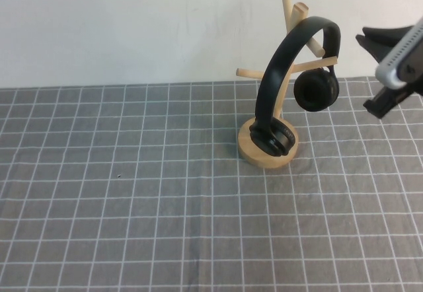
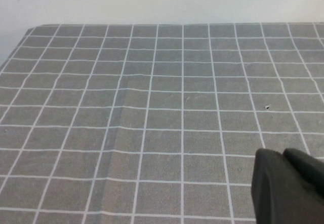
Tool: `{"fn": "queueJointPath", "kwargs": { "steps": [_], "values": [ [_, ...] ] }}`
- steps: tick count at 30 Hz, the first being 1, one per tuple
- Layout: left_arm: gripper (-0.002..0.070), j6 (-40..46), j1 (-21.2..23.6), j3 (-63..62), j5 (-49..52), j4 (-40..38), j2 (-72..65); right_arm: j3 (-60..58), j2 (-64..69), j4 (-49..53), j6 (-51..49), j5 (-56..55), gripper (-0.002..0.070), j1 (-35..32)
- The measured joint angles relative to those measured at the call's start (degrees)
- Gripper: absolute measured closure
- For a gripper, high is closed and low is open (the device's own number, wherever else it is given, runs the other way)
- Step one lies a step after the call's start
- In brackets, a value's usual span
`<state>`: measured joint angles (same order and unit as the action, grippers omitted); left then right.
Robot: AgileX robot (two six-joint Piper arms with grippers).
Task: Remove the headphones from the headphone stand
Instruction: Pick up the headphones from the headphone stand
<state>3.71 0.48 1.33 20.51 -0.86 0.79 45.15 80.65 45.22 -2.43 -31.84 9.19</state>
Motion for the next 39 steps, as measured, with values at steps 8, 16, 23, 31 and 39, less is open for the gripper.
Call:
{"fn": "queueJointPath", "kwargs": {
  "steps": [8,16,23,31,39],
  "values": [
    [0.0679,0.00,0.00,0.00,0.00,0.00,0.00,3.09,5.62,-12.57,7.67,0.77,0.0314,2.86],
    [0.0679,0.00,0.00,0.00,0.00,0.00,0.00,6.15,11.08,-15.99,13.01,0.77,0.0260,3.55],
    [0.0679,0.00,0.00,0.00,0.00,0.00,0.00,13.85,17.31,-16.59,13.31,0.77,0.0258,3.68],
    [0.0679,0.00,0.00,0.00,0.00,0.00,0.00,16.92,20.23,-14.03,12.57,0.77,0.0488,3.78],
    [0.0679,0.00,0.00,0.00,0.00,0.00,0.00,16.92,14.07,-8.42,10.60,13.02,0.0627,6.34]
  ]
}}
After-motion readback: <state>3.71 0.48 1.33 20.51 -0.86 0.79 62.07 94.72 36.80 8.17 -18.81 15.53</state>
